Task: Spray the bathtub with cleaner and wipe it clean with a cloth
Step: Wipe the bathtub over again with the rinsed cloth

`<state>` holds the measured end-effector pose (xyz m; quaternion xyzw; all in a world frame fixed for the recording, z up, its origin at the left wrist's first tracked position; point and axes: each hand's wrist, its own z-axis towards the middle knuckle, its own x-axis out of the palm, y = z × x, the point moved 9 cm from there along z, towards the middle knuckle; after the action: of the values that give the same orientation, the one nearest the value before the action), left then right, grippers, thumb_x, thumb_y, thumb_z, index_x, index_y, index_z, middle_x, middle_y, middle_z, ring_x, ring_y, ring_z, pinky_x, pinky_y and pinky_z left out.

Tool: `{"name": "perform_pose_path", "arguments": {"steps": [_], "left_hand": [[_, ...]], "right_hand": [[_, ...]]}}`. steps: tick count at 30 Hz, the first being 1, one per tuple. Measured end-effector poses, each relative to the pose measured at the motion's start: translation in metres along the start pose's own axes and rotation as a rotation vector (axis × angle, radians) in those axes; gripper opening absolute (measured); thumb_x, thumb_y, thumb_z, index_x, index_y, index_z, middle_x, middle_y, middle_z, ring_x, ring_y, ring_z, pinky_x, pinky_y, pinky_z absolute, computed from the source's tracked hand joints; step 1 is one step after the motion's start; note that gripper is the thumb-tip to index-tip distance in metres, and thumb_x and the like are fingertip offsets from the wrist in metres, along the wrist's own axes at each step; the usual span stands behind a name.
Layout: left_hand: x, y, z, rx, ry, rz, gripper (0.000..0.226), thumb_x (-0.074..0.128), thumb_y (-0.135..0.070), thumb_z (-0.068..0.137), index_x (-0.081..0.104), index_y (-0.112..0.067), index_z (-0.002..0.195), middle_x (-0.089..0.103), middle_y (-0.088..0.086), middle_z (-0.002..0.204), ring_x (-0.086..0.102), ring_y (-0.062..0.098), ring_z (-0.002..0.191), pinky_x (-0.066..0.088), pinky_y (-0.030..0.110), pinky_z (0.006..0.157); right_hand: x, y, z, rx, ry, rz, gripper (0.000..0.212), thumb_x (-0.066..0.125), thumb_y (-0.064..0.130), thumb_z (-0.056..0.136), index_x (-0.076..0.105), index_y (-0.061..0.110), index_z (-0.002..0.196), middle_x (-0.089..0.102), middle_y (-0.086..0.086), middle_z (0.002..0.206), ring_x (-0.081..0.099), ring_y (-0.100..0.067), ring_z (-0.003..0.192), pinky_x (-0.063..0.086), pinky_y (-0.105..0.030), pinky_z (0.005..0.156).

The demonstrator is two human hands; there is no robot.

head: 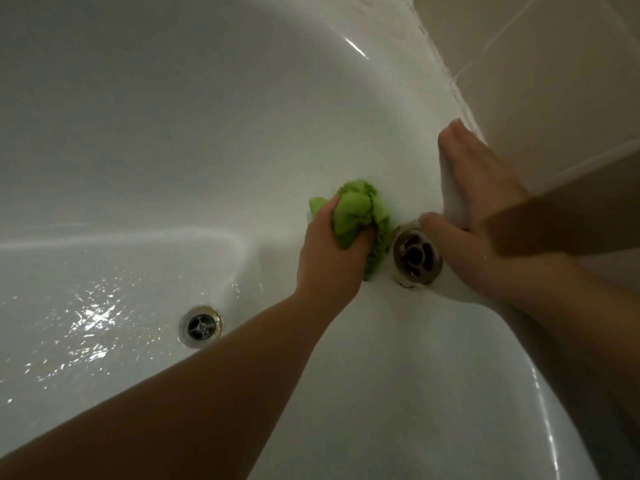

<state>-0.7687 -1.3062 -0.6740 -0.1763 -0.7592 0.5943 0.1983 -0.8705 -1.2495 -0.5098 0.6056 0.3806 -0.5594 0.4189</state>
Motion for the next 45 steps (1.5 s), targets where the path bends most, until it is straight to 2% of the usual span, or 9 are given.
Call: {"name": "perform_pose_path", "arguments": {"steps": [6,11,16,20,31,35,40,42,45], "left_hand": [[0.005,0.017,-0.016,0.037,0.050,0.011,0.072,0.072,-0.047,0.079,0.044,-0.046,0.145,0.060,-0.015,0.138,0.060,0.008,0.124,0.052,0.041,0.105],[0.013,0.040,-0.043,-0.074,0.073,-0.086,0.054,0.069,-0.046,0.081,0.053,-0.048,0.132,0.068,-0.016,0.118,0.067,0.006,0.108,0.057,0.046,0.097],[0.022,0.046,-0.059,-0.085,0.133,-0.100,0.071,0.073,-0.043,0.079,0.045,-0.051,0.143,0.061,-0.016,0.136,0.061,0.006,0.122,0.053,0.041,0.105],[0.018,0.057,-0.055,-0.130,0.097,-0.133,0.056,0.068,-0.043,0.083,0.052,-0.044,0.138,0.066,-0.015,0.124,0.065,0.005,0.113,0.055,0.045,0.101],[0.023,0.057,-0.071,-0.099,0.111,-0.098,0.060,0.065,-0.044,0.083,0.051,-0.043,0.141,0.065,-0.012,0.129,0.063,0.009,0.119,0.054,0.046,0.103],[0.028,0.041,-0.083,0.021,0.215,-0.062,0.068,0.071,-0.033,0.083,0.046,-0.045,0.145,0.060,-0.013,0.137,0.059,0.008,0.125,0.053,0.040,0.103],[0.003,0.097,-0.044,-0.265,-0.002,-0.025,0.031,0.065,-0.042,0.089,0.057,-0.046,0.119,0.069,-0.014,0.101,0.067,0.009,0.097,0.058,0.046,0.092],[0.003,0.110,-0.059,-0.330,-0.008,-0.010,0.031,0.063,-0.044,0.089,0.058,-0.040,0.119,0.068,-0.011,0.099,0.068,0.016,0.098,0.058,0.041,0.087],[0.014,0.093,-0.077,-0.189,0.077,-0.012,0.038,0.068,-0.035,0.091,0.060,-0.041,0.128,0.070,-0.014,0.108,0.067,0.005,0.100,0.056,0.029,0.086]], "right_hand": [[-0.001,-0.001,-0.002,0.012,0.020,-0.020,0.087,0.057,0.035,0.090,0.015,0.017,0.165,0.007,0.001,0.172,0.006,-0.008,0.156,0.002,-0.016,0.119],[-0.001,-0.002,-0.007,0.021,-0.004,0.010,0.086,0.053,0.034,0.088,0.017,0.016,0.164,0.009,0.001,0.172,0.006,-0.002,0.152,0.002,-0.011,0.118],[0.000,-0.003,-0.009,0.015,-0.011,-0.005,0.082,0.057,0.030,0.094,0.018,0.013,0.164,0.010,-0.003,0.172,0.010,-0.014,0.158,0.008,-0.025,0.124],[-0.001,-0.002,-0.013,0.019,-0.035,-0.042,0.079,0.062,0.024,0.097,0.020,0.011,0.163,0.012,-0.006,0.172,0.012,-0.017,0.158,0.007,-0.022,0.123],[-0.001,-0.002,-0.012,0.040,-0.020,-0.021,0.082,0.066,0.016,0.097,0.018,0.010,0.163,0.011,-0.005,0.172,0.009,-0.014,0.157,0.000,-0.009,0.116],[-0.001,-0.002,-0.013,0.046,-0.004,-0.018,0.081,0.064,0.015,0.097,0.017,0.012,0.164,0.009,-0.003,0.172,0.008,-0.014,0.158,0.003,-0.016,0.119],[-0.001,-0.003,-0.013,0.053,-0.012,-0.016,0.082,0.063,0.015,0.098,0.016,0.015,0.164,0.008,0.001,0.172,0.007,-0.010,0.157,-0.002,-0.006,0.113],[-0.001,-0.003,-0.013,0.045,-0.016,-0.012,0.082,0.064,0.014,0.097,0.016,0.013,0.164,0.010,-0.002,0.172,0.008,-0.012,0.157,-0.002,-0.005,0.112],[-0.001,-0.003,-0.013,0.036,-0.028,-0.002,0.082,0.065,0.011,0.096,0.019,0.009,0.163,0.012,-0.006,0.172,0.010,-0.015,0.158,0.000,-0.010,0.117]]}}
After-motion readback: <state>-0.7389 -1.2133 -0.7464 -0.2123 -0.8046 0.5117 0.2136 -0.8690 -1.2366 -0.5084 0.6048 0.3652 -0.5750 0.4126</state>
